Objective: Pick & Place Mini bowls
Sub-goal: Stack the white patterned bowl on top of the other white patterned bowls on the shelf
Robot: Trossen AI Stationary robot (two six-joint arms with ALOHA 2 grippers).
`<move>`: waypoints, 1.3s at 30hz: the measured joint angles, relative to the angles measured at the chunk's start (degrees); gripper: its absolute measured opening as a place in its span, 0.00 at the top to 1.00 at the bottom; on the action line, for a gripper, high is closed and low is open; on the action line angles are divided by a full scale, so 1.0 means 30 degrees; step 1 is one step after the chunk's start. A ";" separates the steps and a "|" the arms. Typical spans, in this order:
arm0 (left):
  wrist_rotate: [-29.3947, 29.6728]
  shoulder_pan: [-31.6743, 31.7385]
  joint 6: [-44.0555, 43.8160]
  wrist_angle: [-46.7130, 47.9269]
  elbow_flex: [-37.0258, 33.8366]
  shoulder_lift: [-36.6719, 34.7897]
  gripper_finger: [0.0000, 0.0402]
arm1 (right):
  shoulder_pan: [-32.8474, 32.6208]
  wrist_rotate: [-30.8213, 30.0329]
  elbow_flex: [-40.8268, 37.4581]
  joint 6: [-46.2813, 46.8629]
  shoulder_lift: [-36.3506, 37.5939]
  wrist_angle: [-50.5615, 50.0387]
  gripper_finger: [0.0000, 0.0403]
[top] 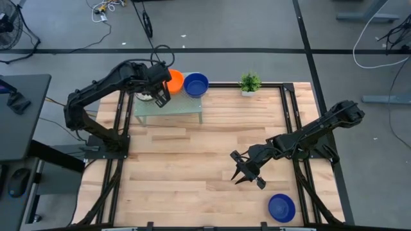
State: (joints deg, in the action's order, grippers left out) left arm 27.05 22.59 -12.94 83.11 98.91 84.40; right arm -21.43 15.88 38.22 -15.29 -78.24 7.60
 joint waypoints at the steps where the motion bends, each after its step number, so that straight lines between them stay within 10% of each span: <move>1: -0.0054 0.0000 -0.0048 0.0004 0.0000 -0.0004 0.97 | 0.0000 0.0000 0.0000 0.0000 0.0000 -0.0011 0.75; 39: 0.0296 0.0022 -0.1622 -0.1503 -0.3373 -0.0022 0.97 | 0.0000 0.0000 0.0000 -0.0051 -0.0007 -0.0052 0.75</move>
State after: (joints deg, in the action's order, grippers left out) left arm 27.94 22.65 -17.80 78.60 88.79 84.33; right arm -21.43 15.88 38.22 -15.44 -78.26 7.44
